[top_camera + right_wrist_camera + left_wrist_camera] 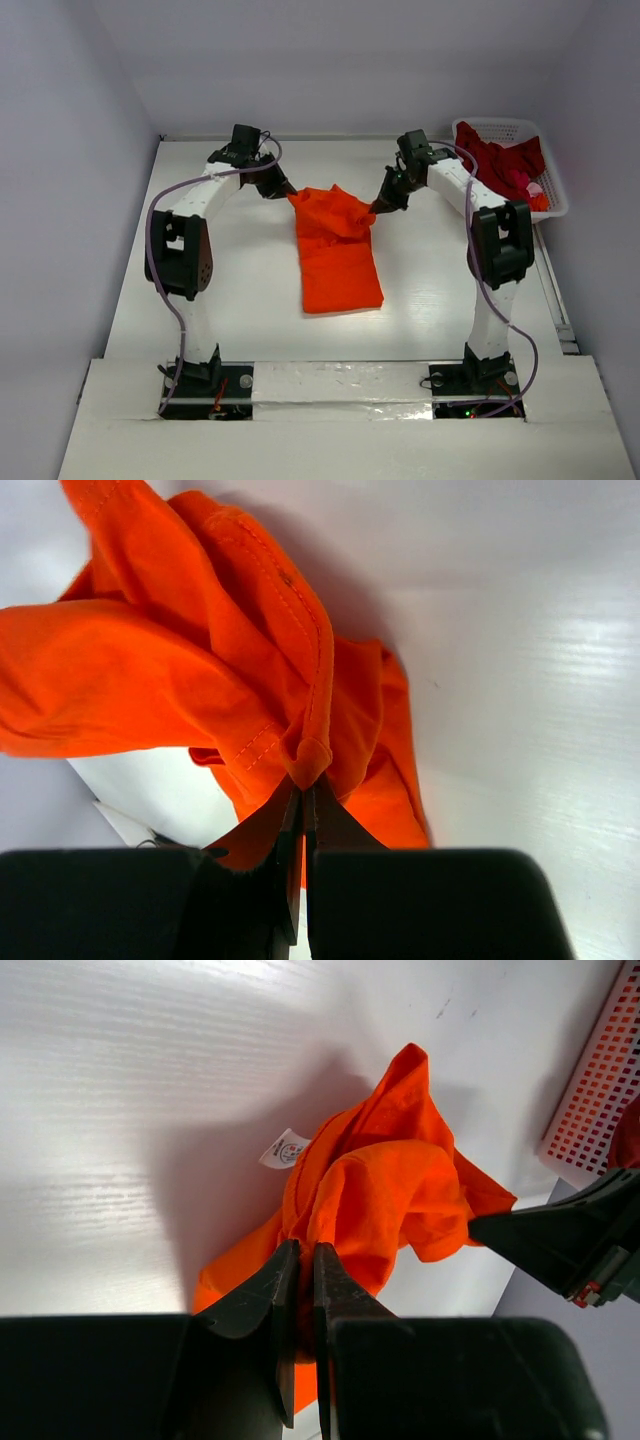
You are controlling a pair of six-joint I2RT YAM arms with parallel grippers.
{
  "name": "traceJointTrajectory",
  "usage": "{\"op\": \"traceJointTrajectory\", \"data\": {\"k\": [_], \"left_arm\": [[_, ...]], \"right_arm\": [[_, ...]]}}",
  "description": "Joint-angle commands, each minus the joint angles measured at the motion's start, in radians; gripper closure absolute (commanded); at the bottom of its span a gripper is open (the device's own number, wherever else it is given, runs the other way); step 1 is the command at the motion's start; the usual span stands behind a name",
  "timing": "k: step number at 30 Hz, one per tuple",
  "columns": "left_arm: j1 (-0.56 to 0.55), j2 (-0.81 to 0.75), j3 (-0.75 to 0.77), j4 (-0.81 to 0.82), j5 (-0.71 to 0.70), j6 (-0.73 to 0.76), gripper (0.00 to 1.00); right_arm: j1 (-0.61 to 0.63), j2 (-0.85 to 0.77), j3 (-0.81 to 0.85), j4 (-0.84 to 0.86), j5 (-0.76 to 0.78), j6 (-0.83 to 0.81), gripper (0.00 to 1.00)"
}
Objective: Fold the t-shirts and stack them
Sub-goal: Grab one side of the 2/3 rectangular tshirt with both arms, then fold the long partially folded tshirt into a neat square
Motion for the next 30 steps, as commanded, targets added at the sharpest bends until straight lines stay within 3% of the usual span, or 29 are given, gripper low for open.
{"op": "traceJointTrajectory", "data": {"k": [1, 16, 30], "left_arm": [[-0.02, -0.093, -0.026, -0.024, 0.007, 0.017, 1.0], [-0.048, -0.173, -0.101, -0.041, -0.019, 0.024, 1.0], [-0.066, -0.308, -0.179, -0.084, -0.044, 0.03, 1.0]], "right_arm": [[0.011, -0.102, -0.038, 0.046, -0.017, -0.016, 1.0], [0.03, -0.193, -0.121, 0.054, -0.033, -0.022, 1.0], [0.13, -0.349, -0.239, 0.032, 0.029, -0.04, 1.0]]}}
